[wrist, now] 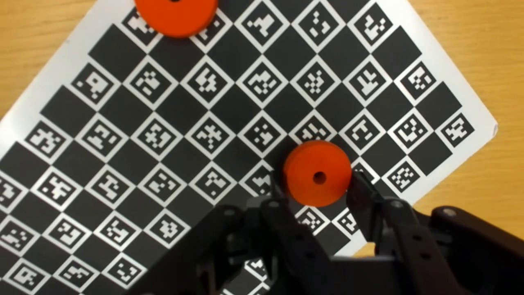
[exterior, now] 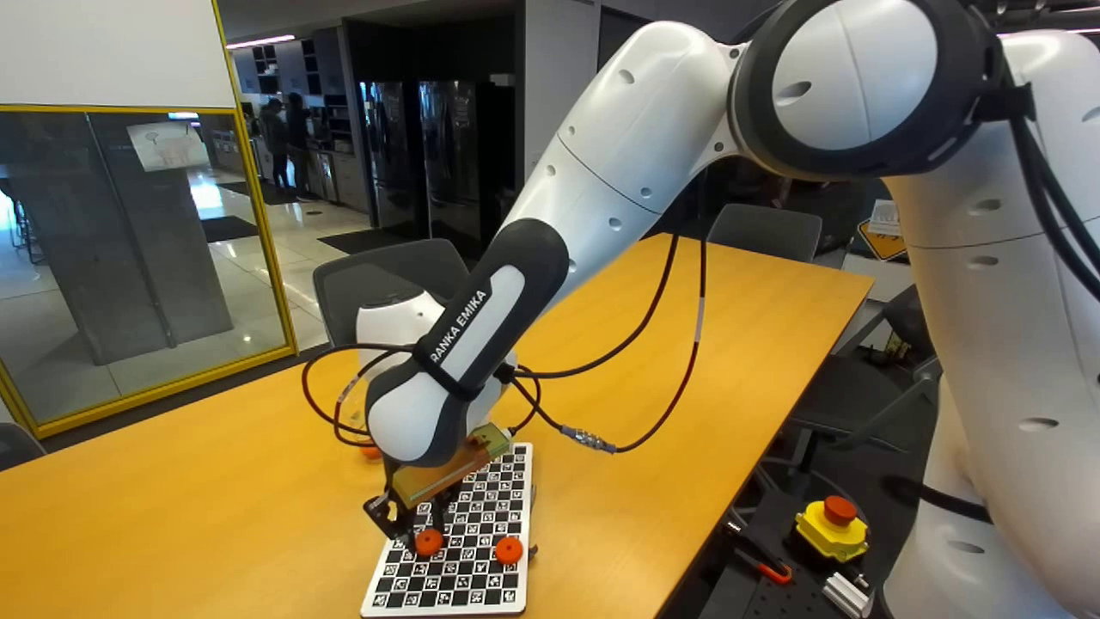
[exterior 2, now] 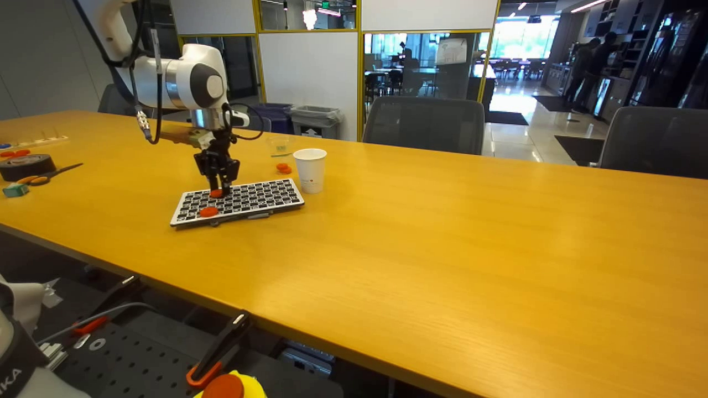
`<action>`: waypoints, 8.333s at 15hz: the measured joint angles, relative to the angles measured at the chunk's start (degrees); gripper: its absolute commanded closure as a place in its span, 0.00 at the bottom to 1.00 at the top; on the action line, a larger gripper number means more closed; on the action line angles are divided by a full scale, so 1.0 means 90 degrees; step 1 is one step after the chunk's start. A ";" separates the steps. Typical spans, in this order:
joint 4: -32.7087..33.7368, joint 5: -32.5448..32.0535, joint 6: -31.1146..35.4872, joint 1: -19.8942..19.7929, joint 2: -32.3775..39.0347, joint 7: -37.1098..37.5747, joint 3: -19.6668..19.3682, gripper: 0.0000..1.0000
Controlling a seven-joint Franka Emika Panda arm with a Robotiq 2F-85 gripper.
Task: Put the yellow block in the white cup the put two orange blocks in the clear cup, then put the remaining yellow block in the white cup, then put the remaining two orange blocks in the clear cup
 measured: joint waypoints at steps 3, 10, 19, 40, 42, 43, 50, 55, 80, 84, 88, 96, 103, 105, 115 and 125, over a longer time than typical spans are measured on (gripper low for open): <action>0.0149 -0.0181 -0.0006 0.0117 -0.0143 0.0089 -0.0154 0.81; 0.0858 -0.0730 -0.0368 0.0238 -0.0542 0.0243 -0.0408 0.81; 0.2460 -0.0729 -0.1105 -0.0189 0.0160 -0.0174 -0.0463 0.81; 0.5041 -0.0563 -0.2289 -0.0343 0.1888 -0.0646 -0.0459 0.00; 0.5031 -0.0504 -0.2299 -0.0343 0.1881 -0.0673 -0.0456 0.00; 0.4995 -0.0471 -0.2301 -0.0343 0.1859 -0.0677 -0.0454 0.00; 0.3440 -0.0336 -0.2223 -0.0342 0.0940 -0.0647 -0.0439 0.00; 0.1827 -0.0160 -0.1823 -0.0343 0.0048 -0.0516 -0.0429 0.00; -0.2665 0.0339 0.0747 -0.0345 -0.1770 -0.0008 0.0119 0.00; -0.2681 0.0338 0.0776 -0.0345 -0.1761 0.0005 0.0119 0.00; -0.2681 0.0338 0.0800 -0.0345 -0.1731 0.0018 0.0119 0.00; -0.2681 0.0338 0.0913 -0.0345 -0.1598 0.0019 0.0116 0.00; -0.2684 0.0337 0.0967 -0.0345 -0.1548 0.0022 0.0063 0.63; -0.2715 0.0337 0.0945 -0.0345 -0.1573 0.0023 -0.0013 0.77; -0.2750 0.0182 0.0898 -0.0333 -0.1664 0.0236 -0.0060 0.79; -0.2021 -0.0972 0.0283 -0.0286 -0.2272 0.0963 -0.0191 0.79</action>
